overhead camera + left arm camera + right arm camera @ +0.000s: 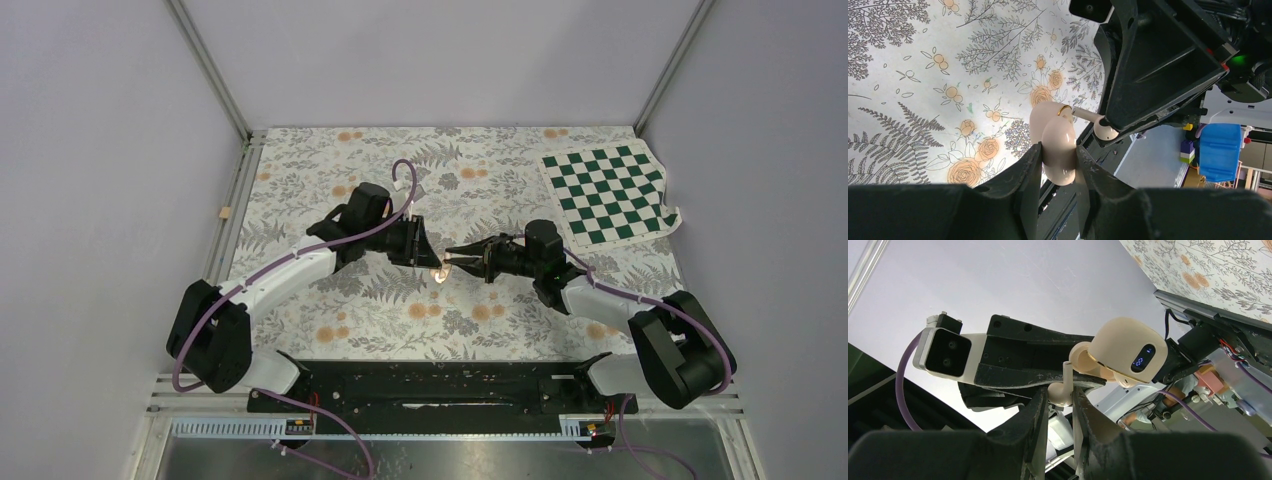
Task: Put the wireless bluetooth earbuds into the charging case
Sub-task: Place the earbud in the charging case.
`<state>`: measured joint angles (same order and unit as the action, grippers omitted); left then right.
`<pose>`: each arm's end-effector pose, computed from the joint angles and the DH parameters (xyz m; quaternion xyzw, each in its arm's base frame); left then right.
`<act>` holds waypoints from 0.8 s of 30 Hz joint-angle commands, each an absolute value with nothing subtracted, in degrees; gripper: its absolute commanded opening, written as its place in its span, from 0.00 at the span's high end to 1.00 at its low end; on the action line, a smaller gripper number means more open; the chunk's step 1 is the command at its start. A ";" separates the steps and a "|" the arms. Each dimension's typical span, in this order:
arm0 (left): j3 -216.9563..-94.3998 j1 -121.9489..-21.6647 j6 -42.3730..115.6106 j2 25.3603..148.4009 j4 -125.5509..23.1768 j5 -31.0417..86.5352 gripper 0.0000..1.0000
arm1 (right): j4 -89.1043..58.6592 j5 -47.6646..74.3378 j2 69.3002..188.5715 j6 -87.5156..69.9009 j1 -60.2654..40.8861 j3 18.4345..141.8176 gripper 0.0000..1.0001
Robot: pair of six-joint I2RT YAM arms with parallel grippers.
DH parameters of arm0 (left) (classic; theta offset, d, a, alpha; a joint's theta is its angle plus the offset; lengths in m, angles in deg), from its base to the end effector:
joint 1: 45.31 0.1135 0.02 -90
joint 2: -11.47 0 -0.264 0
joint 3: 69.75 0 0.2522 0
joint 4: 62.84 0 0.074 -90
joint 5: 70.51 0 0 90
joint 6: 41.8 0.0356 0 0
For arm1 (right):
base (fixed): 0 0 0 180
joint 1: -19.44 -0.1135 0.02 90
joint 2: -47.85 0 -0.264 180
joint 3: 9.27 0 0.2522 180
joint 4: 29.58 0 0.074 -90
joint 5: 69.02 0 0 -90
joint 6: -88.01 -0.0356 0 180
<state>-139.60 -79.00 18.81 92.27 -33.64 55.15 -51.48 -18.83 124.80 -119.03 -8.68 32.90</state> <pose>0.2415 -0.1859 0.2598 0.1613 0.8579 -0.4465 0.1967 0.2241 0.1456 0.2042 -0.3635 -0.6734 -0.6389 0.0786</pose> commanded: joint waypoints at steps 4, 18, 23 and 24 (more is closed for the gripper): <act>-142.48 -78.72 18.26 92.09 -35.54 56.23 0.81 | -52.92 -20.50 124.80 -118.65 -8.84 33.40 1.00; -142.68 -78.77 18.36 91.81 -35.47 56.04 0.81 | -52.19 -20.17 124.62 -117.90 -8.95 31.73 1.00; -142.33 -78.76 17.93 91.88 -36.20 55.90 0.81 | -53.32 -19.97 124.80 -118.27 -9.02 30.79 1.00; -142.34 -78.76 17.95 91.97 -36.19 56.06 0.81 | -53.40 -20.04 124.90 -118.21 -9.04 30.72 1.00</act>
